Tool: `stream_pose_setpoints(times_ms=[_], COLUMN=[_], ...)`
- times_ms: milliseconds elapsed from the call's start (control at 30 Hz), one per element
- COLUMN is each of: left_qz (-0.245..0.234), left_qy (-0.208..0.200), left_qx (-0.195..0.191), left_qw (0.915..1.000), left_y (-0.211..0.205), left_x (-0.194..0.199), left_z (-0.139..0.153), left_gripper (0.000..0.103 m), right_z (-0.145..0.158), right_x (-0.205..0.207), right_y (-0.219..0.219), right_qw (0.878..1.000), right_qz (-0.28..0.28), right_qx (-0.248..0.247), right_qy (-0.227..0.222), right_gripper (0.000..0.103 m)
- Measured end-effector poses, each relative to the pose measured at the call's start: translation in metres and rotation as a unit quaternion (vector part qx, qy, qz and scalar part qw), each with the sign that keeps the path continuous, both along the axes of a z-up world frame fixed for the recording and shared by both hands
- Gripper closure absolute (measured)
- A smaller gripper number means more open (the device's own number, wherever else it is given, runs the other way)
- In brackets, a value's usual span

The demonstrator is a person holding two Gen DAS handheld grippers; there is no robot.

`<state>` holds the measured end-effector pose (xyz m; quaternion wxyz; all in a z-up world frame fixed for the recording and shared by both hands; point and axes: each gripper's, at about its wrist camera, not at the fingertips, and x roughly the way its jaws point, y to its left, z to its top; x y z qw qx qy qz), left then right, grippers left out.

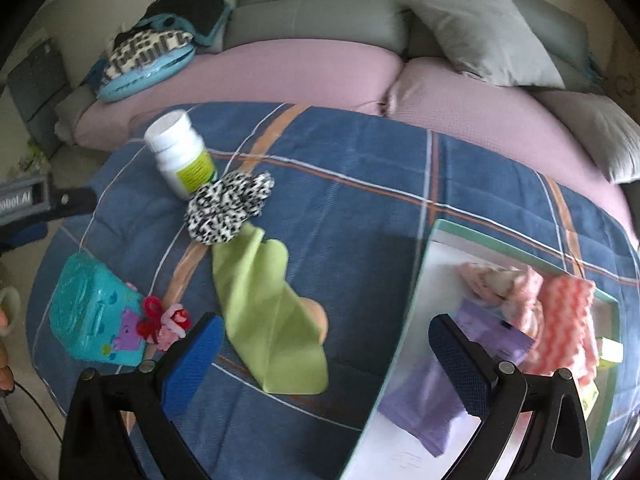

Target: Organize soft objects

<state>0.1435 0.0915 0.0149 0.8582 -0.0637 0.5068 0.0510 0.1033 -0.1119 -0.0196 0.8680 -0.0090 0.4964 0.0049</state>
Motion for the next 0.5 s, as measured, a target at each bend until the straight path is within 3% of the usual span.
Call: stream_pose_setpoints(times_ms=[200, 500], left_qz=[-0.013, -0.018], left_qy=[0.014, 0.018], left_qx=[-0.009, -0.010], left_qw=[0.9998, 0.9996], left_y=[-0.008, -0.016], left_x=[0.004, 0.016], left_z=[-0.008, -0.008], left_gripper=[0.006, 0.006], right_z=[-0.019, -0.030], right_x=[0.007, 0.021], right_y=[0.010, 0.023], right_qw=[0.999, 0.999], right_qz=[0.020, 0.042], right_qx=[0.002, 0.013], right_qy=[0.026, 0.023], right_gripper=[0.000, 0.001])
